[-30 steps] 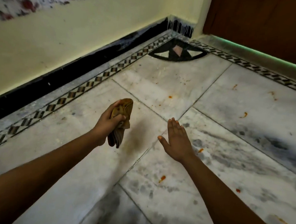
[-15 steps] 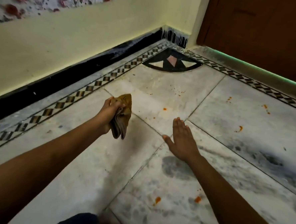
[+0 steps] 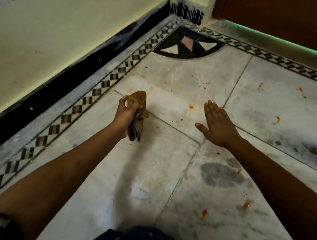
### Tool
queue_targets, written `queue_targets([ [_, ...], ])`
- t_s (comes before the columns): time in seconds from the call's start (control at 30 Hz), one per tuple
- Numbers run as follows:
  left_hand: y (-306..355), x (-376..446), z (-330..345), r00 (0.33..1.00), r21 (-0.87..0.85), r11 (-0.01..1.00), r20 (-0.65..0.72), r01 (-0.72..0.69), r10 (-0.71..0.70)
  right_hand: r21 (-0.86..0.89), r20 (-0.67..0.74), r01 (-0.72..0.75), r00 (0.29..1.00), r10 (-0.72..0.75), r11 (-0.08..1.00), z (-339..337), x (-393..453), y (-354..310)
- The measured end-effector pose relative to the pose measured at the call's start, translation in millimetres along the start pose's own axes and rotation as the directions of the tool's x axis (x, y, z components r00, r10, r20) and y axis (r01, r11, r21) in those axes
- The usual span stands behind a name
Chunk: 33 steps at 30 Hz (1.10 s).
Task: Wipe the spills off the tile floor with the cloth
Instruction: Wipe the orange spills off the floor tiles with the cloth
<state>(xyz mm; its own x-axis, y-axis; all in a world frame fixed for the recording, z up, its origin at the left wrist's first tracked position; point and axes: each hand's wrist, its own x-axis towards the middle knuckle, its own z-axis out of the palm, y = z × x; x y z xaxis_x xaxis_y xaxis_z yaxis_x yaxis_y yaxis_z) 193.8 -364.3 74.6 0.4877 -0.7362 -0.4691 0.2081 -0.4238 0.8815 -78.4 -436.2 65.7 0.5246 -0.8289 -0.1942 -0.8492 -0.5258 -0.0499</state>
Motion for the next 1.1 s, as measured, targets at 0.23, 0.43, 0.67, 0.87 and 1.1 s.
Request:
queue_targets([
  [0.23,-11,40,4,0.983,0.26,0.955,-0.076,-0.141,0.166,0.13,-0.055,-0.174,0.982,0.182,0.976,53,29,-9],
  [0.43,-21,82,21,0.924,0.491,0.842,-0.168,-0.225,0.344,0.179,-0.13,-0.242,0.955,0.267,0.953,90,58,7],
  [0.67,-43,144,34,0.973,0.94,0.288,0.129,-0.182,0.193,0.236,-0.136,-0.265,0.944,0.302,0.935,126,78,12],
  [0.87,-42,183,51,0.958,0.977,0.164,0.089,-0.137,0.272,0.222,-0.219,-0.263,0.925,0.311,0.939,138,77,14],
  [1.1,-26,197,145,0.881,0.907,-0.003,0.409,-0.421,0.238,0.221,-0.235,-0.269,0.918,0.319,0.937,136,78,13],
])
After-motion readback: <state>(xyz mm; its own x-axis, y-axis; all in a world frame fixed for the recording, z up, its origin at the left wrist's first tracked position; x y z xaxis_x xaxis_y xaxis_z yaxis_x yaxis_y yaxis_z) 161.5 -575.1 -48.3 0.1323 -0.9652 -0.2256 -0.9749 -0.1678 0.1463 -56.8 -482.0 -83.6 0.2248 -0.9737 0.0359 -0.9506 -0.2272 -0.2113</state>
